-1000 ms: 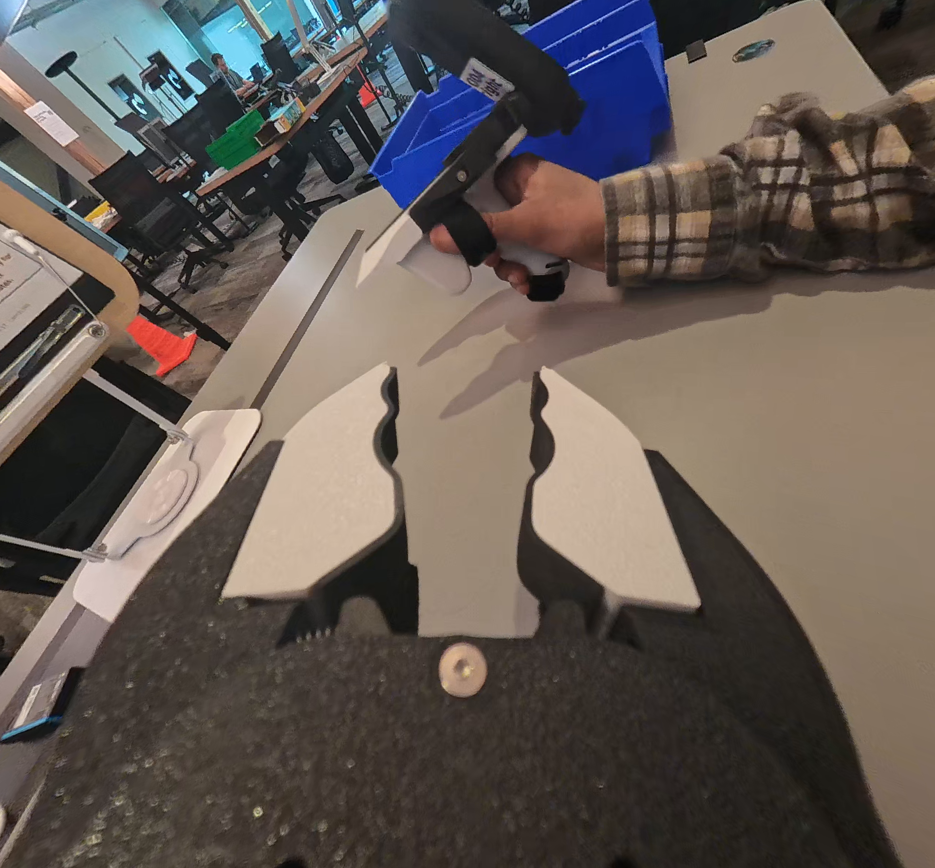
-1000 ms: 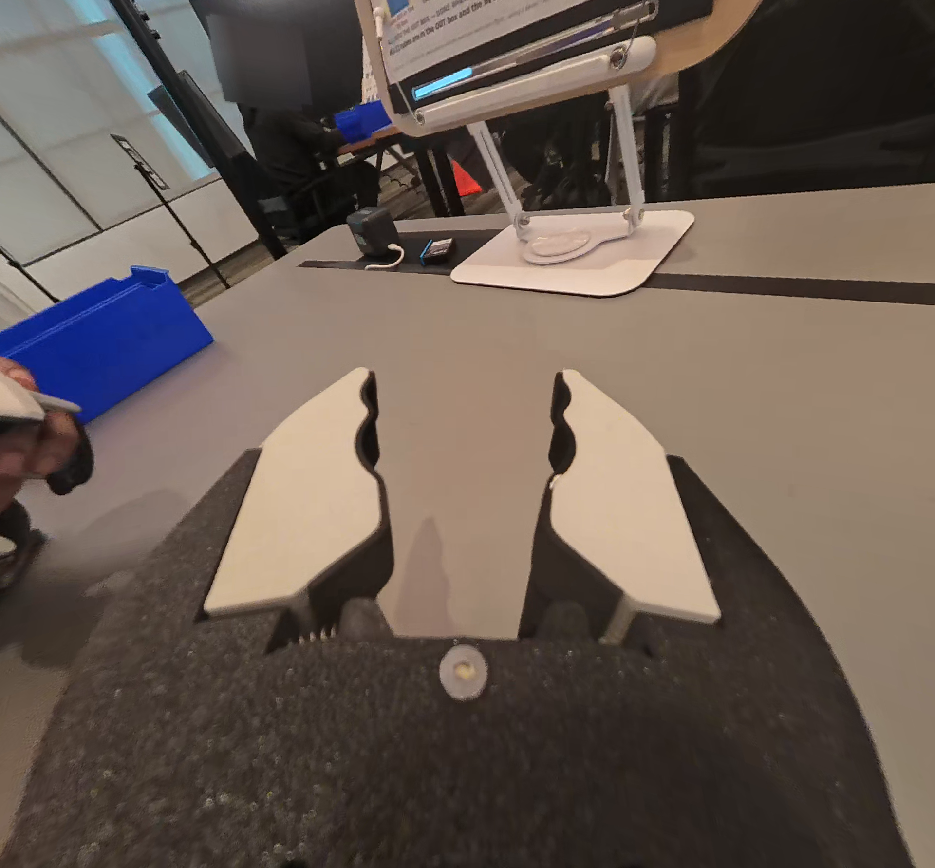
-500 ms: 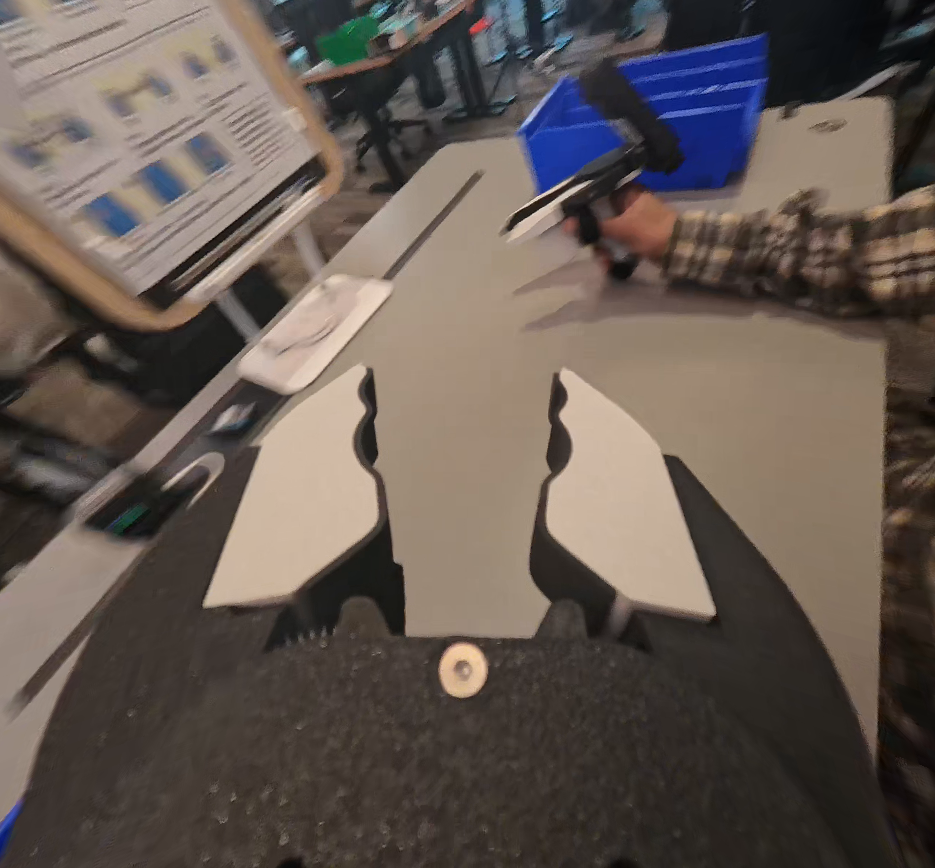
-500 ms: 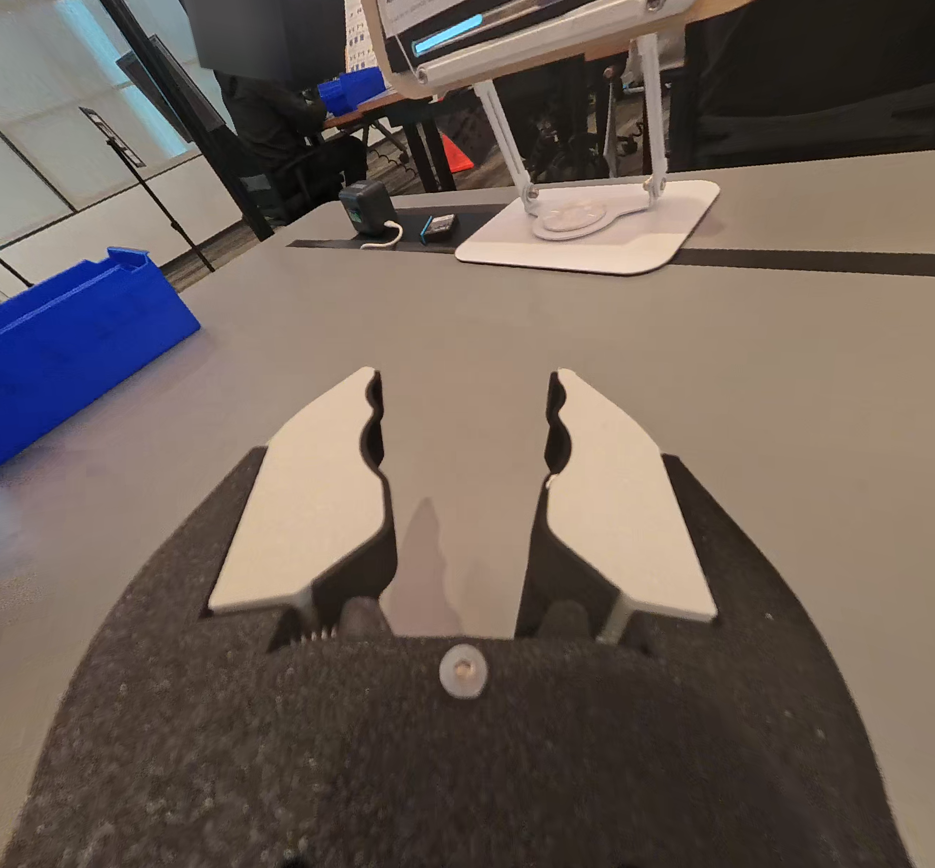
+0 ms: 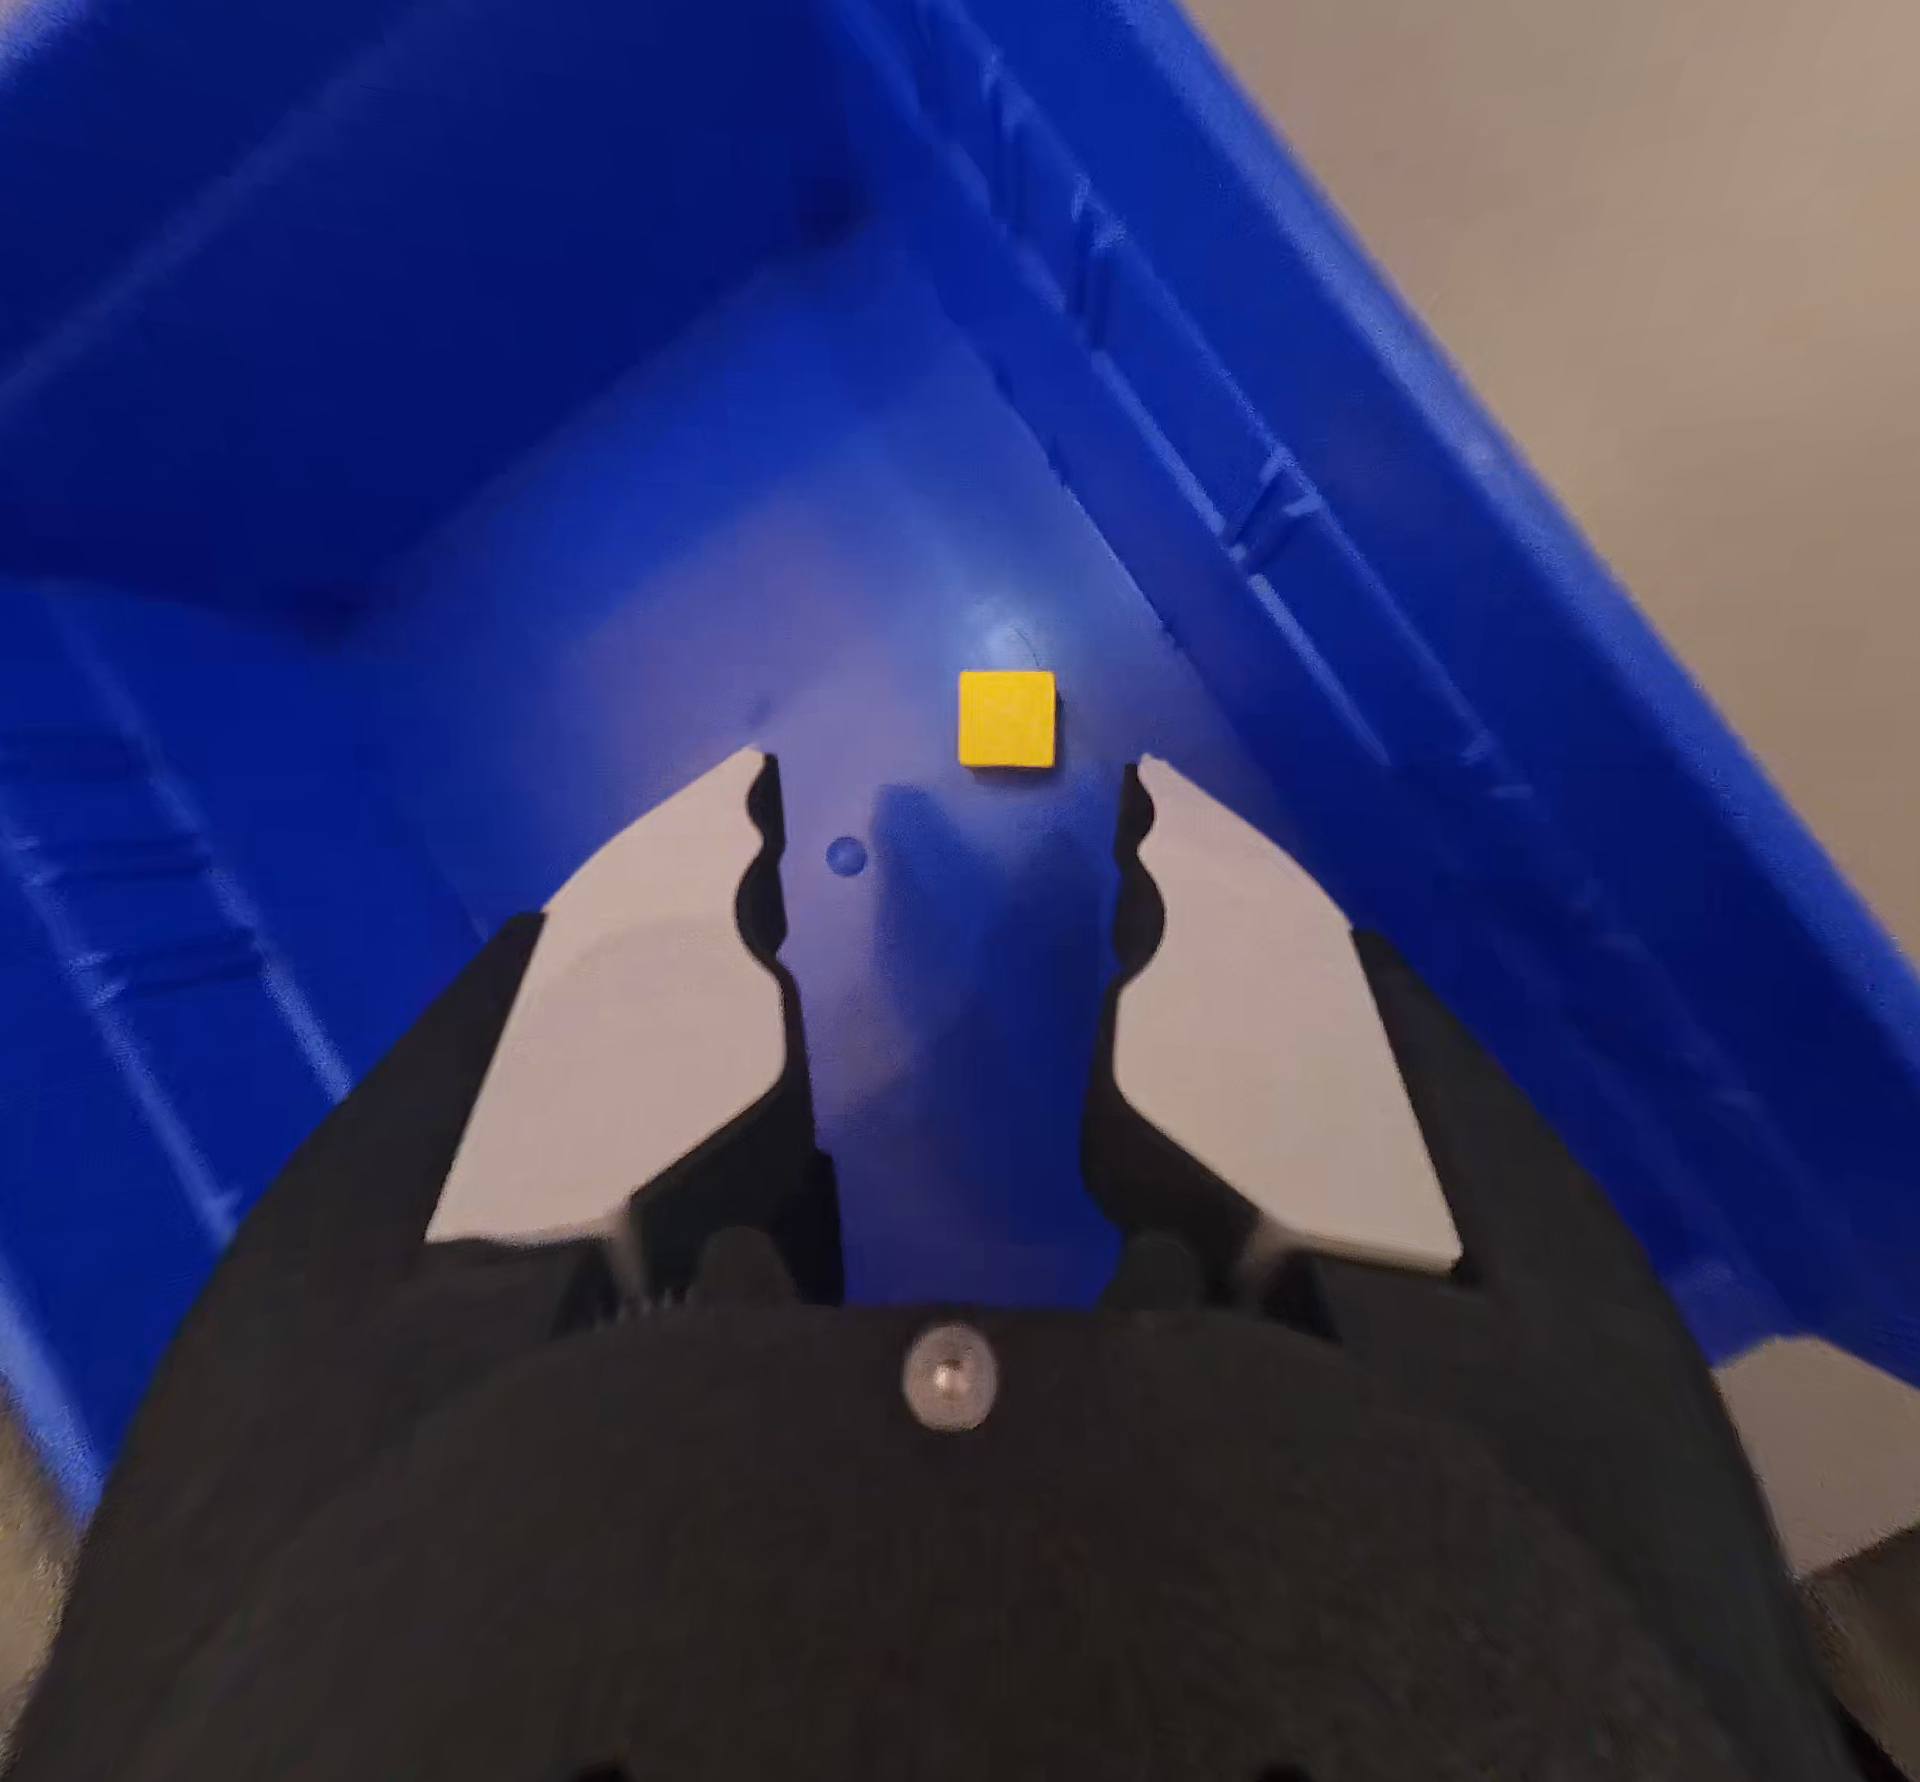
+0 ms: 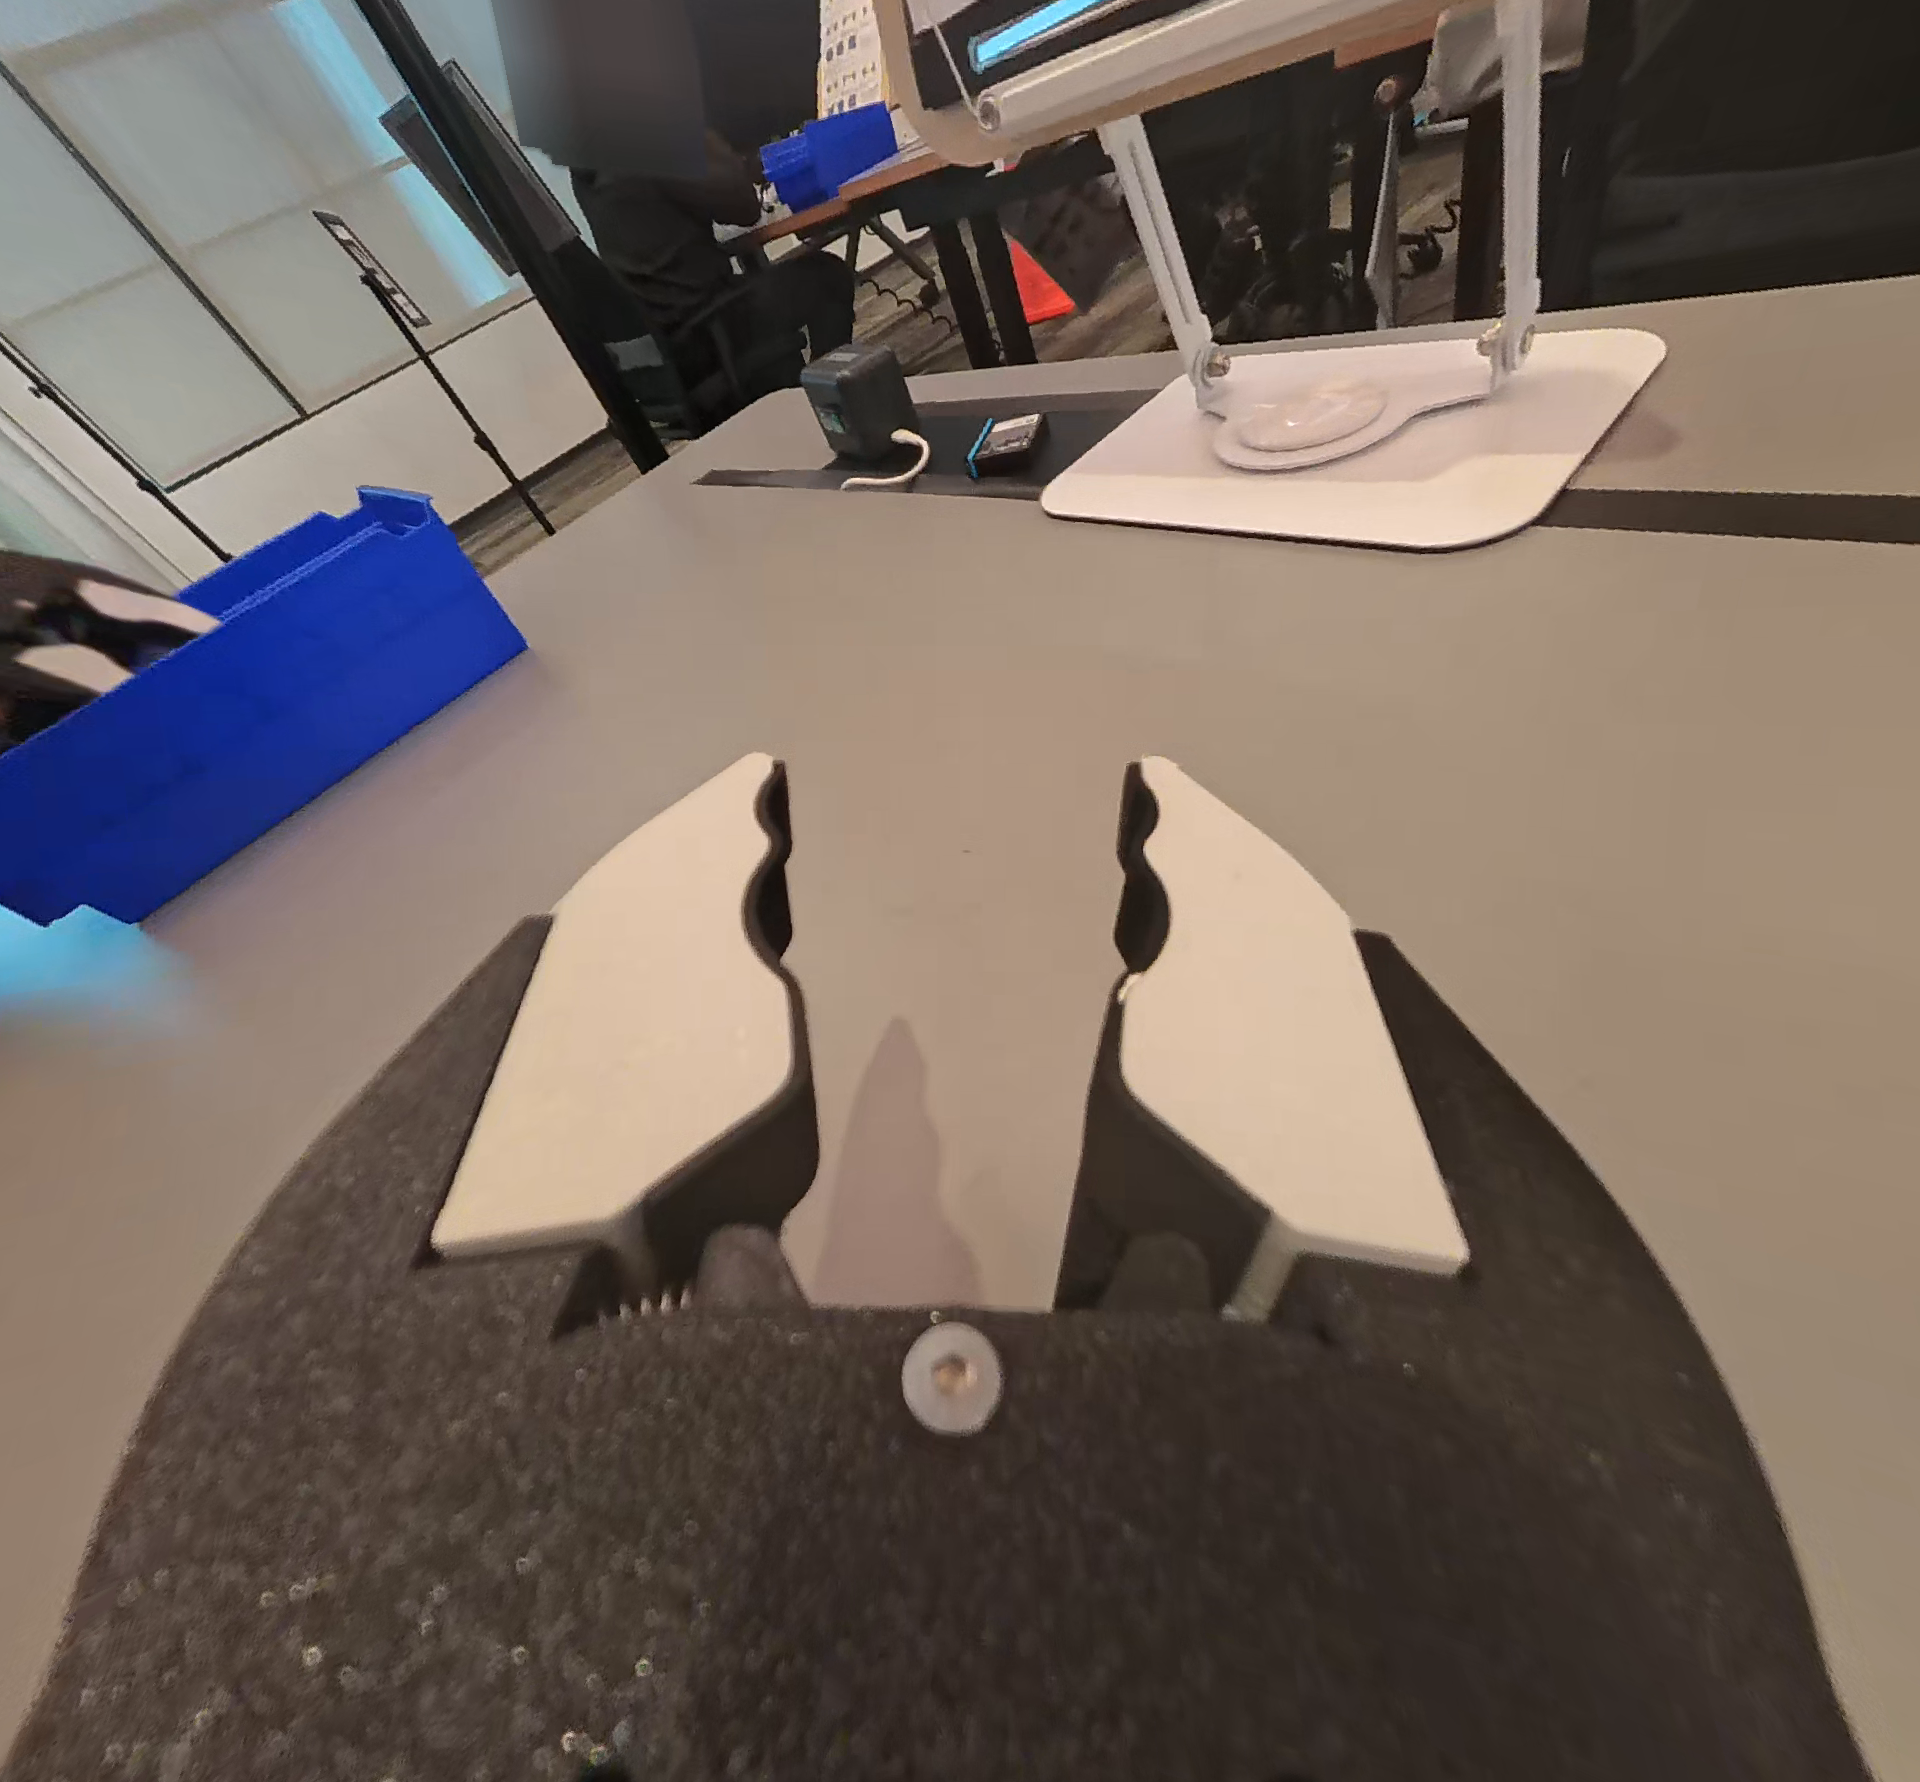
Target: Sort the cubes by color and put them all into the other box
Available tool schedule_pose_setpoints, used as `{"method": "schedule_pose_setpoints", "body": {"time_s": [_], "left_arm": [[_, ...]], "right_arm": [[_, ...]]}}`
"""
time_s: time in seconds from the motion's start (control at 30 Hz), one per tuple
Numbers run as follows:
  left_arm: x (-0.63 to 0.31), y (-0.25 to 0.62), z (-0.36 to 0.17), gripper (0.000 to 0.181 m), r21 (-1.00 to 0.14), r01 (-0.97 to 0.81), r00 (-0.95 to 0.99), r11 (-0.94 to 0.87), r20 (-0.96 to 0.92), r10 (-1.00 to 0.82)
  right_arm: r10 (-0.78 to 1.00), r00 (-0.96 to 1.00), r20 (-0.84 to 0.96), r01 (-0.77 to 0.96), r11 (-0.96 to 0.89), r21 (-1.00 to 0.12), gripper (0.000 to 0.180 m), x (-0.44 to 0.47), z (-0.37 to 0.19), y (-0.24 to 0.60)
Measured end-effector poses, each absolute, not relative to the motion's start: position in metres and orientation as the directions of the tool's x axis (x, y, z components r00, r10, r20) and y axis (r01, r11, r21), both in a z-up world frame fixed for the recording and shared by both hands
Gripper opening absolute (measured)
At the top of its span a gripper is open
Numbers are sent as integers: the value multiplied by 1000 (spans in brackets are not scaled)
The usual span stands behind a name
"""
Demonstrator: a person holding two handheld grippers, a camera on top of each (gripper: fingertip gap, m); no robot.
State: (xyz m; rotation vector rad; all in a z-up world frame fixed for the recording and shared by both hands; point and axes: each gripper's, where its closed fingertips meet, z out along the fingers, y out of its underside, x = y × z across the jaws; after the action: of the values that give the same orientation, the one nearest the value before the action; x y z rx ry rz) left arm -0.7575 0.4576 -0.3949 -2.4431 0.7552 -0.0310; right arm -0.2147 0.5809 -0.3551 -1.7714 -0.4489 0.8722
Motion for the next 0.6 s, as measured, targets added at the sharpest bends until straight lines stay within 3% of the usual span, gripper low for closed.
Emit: {"method": "schedule_pose_setpoints", "body": {"time_s": [0.2,0.37,0.43,0.6], "left_arm": [[-753,468,-429,56,-433,-546,823,-718,-116,-556],[-749,469,-437,22,-400,-567,806,-720,-88,-586],[-758,472,-430,22,-391,-571,812,-722,-138,-567],[-754,489,-347,22,-637,-487,855,-597,-207,-476]], "right_arm": [[678,637,-367,-130,-375,-918,60,-215,-354,576],[689,612,-388,-161,-372,-914,59,-213,-348,573],[695,601,-394,-160,-378,-912,59,-214,-349,571],[729,520,-445,-152,-434,-888,58,-228,-351,560]]}}
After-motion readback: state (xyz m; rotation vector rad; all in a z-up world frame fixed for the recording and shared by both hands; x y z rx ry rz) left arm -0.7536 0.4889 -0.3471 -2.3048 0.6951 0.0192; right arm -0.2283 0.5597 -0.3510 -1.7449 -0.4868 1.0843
